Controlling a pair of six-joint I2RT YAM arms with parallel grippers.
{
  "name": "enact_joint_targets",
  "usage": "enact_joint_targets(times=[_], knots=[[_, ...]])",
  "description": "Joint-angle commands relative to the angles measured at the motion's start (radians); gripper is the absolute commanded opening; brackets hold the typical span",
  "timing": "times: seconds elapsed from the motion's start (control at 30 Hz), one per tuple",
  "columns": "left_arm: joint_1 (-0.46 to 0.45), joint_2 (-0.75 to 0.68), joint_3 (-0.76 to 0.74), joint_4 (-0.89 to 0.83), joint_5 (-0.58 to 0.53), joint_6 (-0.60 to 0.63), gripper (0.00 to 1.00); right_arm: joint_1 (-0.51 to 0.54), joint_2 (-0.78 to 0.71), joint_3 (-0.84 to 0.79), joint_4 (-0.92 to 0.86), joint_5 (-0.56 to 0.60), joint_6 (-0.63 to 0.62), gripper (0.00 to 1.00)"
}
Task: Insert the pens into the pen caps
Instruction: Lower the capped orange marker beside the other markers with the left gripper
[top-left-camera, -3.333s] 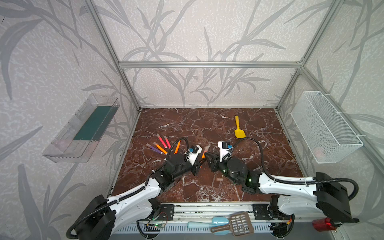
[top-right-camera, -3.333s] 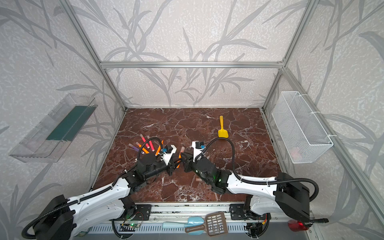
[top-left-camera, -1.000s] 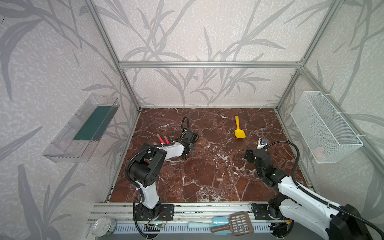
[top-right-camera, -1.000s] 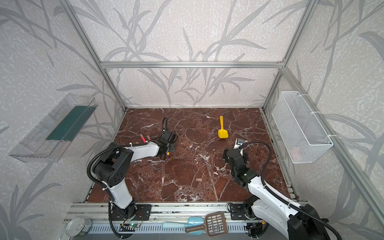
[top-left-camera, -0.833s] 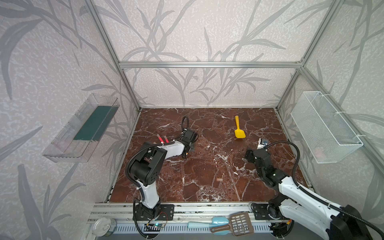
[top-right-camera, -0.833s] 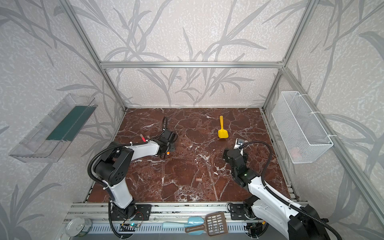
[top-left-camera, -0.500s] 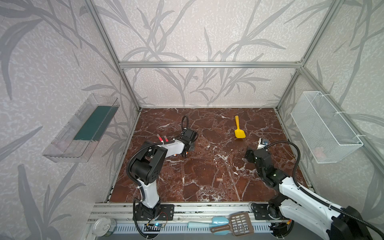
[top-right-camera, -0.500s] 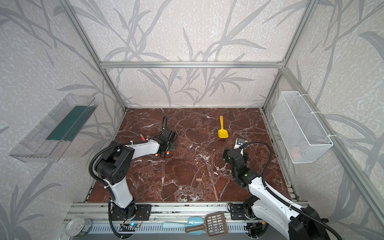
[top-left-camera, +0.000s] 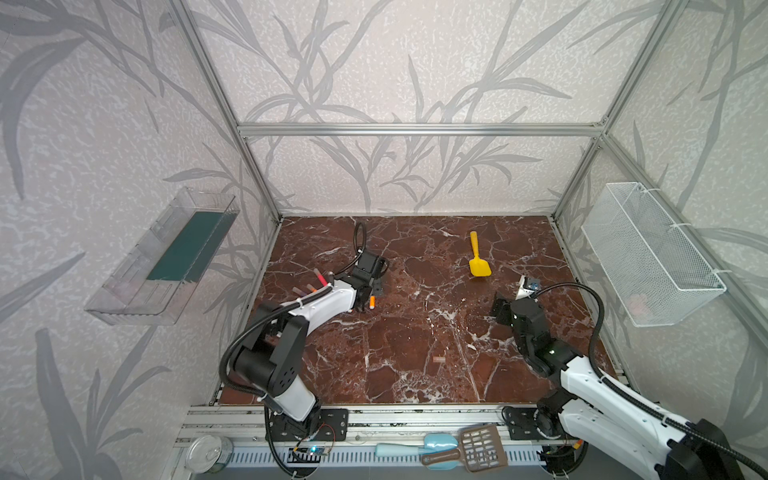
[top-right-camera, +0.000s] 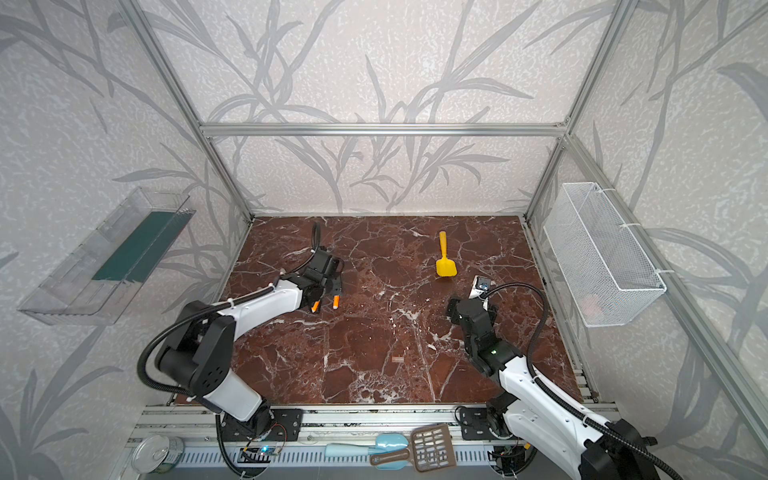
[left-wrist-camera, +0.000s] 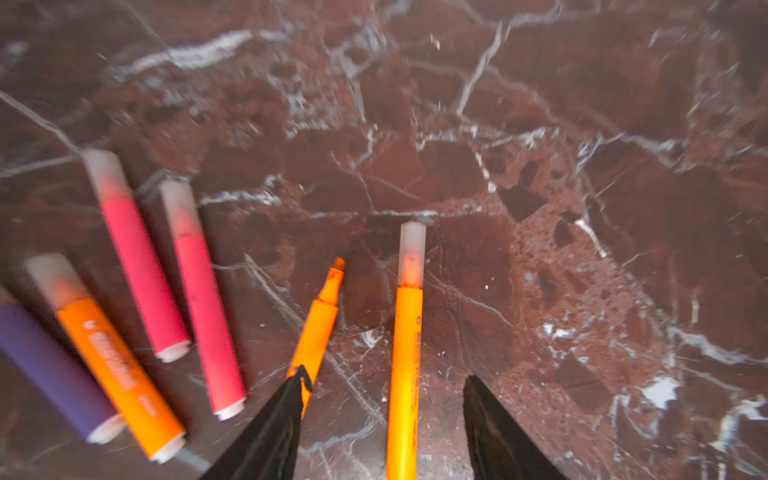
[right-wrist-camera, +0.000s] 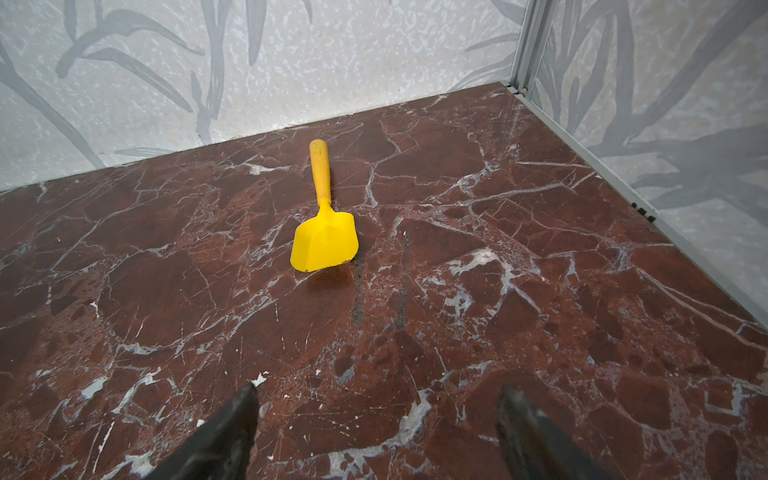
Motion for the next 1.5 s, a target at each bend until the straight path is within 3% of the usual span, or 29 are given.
enact_joint_targets(times=[0.0,0.23,0.5,0.9,1.47], knots=[[0.035,-0.07,-0.092,0.019,-0.072,-0.01,0.66,-0.004,-0.019,-0.011,-0.004,0.0,0.001,0.88],[0.112,-0.029,-0.152,0.073,0.011,-0.047,0.66,-0.005,-0.019,-0.014,-0.001,-0.01,-0.001,0.88],[0.114,0.066,-0.109,0.066,0.074,-0.057,0.65,-0.005,-0.02,-0.015,-0.001,-0.011,0.0,0.88],[0.114,0.125,-0.091,0.059,0.11,-0.055,0.52,-0.005,-0.002,-0.007,0.0,-0.012,0.001,0.88],[0.07,0.116,-0.116,0.065,0.157,-0.041,0.43,-0.006,-0.015,-0.014,0.001,-0.015,0.002,0.87]])
